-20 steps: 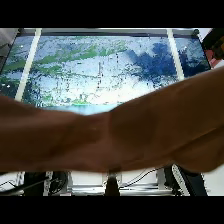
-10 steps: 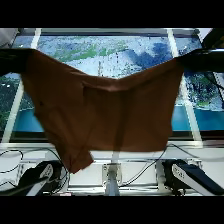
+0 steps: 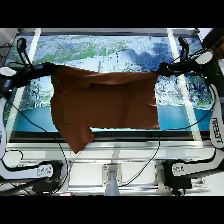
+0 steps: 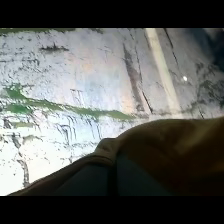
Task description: Fold the clothes and pants, and hang the long-sleeved shirts on hangers.
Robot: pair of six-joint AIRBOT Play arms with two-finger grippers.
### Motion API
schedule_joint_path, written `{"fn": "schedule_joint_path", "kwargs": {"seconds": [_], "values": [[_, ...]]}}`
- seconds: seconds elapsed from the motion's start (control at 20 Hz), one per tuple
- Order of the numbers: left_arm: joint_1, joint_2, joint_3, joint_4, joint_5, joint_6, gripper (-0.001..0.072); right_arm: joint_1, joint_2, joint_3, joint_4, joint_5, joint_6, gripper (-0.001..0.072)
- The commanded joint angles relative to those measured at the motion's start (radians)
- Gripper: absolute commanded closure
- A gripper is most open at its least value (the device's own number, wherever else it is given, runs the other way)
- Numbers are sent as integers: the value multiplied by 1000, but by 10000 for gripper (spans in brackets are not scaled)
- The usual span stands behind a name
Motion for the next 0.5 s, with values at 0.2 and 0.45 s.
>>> {"fn": "schedule_joint_path", "kwargs": {"seconds": [0.2,0.45], "values": [[-38,-76,0,-51,323,43,688,1,-58,-1,61,-285,0,697],[-24,-76,-1,-64,345,41,689,54,-62,-1,121,-397,-1,697]]}}
